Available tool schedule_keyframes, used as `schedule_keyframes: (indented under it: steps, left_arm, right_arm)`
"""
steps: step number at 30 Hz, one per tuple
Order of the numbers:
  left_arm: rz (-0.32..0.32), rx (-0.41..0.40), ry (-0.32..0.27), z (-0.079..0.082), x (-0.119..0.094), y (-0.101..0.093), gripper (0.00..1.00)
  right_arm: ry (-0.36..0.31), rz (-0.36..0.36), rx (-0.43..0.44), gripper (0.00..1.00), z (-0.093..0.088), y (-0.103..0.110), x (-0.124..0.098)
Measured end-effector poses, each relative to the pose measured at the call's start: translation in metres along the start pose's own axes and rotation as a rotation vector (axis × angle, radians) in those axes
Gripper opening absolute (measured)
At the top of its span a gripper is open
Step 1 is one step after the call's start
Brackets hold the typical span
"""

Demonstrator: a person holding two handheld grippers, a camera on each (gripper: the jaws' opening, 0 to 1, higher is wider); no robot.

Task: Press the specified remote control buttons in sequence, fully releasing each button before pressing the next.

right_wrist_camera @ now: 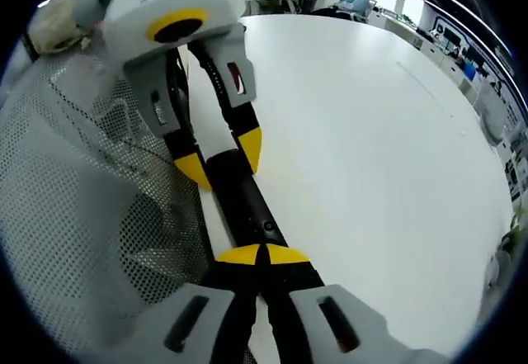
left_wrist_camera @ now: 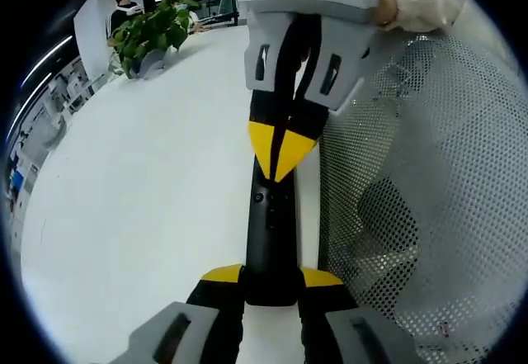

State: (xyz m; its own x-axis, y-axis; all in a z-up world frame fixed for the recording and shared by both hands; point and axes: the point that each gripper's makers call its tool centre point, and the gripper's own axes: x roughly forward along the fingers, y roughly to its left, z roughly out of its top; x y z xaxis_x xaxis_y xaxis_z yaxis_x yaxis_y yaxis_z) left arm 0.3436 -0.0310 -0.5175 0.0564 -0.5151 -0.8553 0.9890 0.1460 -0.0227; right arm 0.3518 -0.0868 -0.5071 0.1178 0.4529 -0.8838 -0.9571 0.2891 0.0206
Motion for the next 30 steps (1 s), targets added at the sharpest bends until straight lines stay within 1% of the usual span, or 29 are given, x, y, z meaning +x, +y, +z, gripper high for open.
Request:
schedule_keyframes:
  steps: [7,9,12,16,19,25,30]
  left_arm:
    - [-0.001,0.003,0.001,0.0001,-0.0002,-0.0003,0.25]
    - [-0.001,0.002,0.001,0.0002,-0.0003,-0.0005,0.25]
    - [-0.001,0.002,0.001,0.0003,-0.0004,-0.0005,0.25]
    - [-0.001,0.001,0.0,0.0003,-0.0005,-0.0006,0.25]
    - [-0.001,0.0,0.0,0.0001,-0.0006,-0.0006,0.25]
    - [-0.004,-0.015,-0.006,0.0002,-0.0008,-0.0006,0.25]
    - [-0.002,-0.02,-0.008,0.0004,-0.0007,-0.0002,0.25]
  right_arm:
    - [0.024,0.01,-0.017,0.0,-0.0006,-0.0003,0.0005]
    - [0.041,0.013,-0.031,0.0,-0.0002,0.0,0.0009]
    - [0.086,0.025,-0.069,0.0,0.0001,0.0002,0.0016]
    - [0.128,0.054,-0.08,0.0,0.0005,-0.0004,0.0026]
    - [0.16,0.057,-0.084,0.0,0.0001,0.0002,0.0029]
    - [0.167,0.051,-0.066,0.0,-0.0012,-0.0005,0.0025]
    - [0.126,0.073,-0.035,0.0,-0.0021,-0.0013,0.0013]
